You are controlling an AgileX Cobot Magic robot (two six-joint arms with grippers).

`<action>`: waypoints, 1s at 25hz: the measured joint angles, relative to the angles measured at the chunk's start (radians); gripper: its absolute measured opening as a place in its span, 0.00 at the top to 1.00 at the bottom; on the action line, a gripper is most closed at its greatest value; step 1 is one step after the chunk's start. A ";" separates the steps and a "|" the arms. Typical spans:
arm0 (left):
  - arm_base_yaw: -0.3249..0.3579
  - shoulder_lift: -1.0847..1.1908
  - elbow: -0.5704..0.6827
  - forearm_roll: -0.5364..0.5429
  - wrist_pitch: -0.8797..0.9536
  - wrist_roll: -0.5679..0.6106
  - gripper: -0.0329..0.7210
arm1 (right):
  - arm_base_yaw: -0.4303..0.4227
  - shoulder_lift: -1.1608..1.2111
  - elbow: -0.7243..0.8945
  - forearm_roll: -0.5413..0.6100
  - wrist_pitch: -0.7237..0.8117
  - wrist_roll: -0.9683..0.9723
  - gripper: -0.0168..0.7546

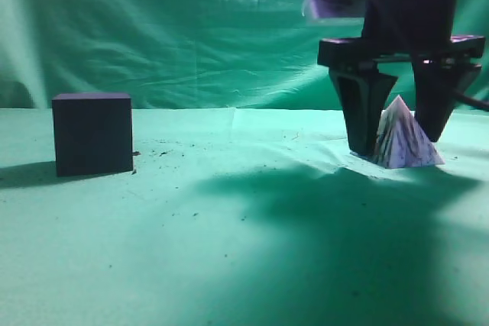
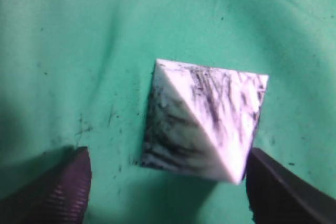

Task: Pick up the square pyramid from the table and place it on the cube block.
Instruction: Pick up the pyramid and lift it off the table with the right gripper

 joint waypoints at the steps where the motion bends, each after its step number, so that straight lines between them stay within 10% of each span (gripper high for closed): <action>1: 0.000 0.000 0.000 0.000 0.000 0.000 0.96 | 0.000 0.010 0.000 -0.005 -0.004 0.000 0.23; 21: 0.000 0.000 0.000 0.000 0.000 0.000 0.96 | 0.000 0.072 -0.022 -0.008 -0.063 0.142 0.23; 25: 0.000 0.000 0.000 0.000 0.000 0.000 0.96 | 0.002 0.085 -0.032 0.007 -0.037 0.146 0.47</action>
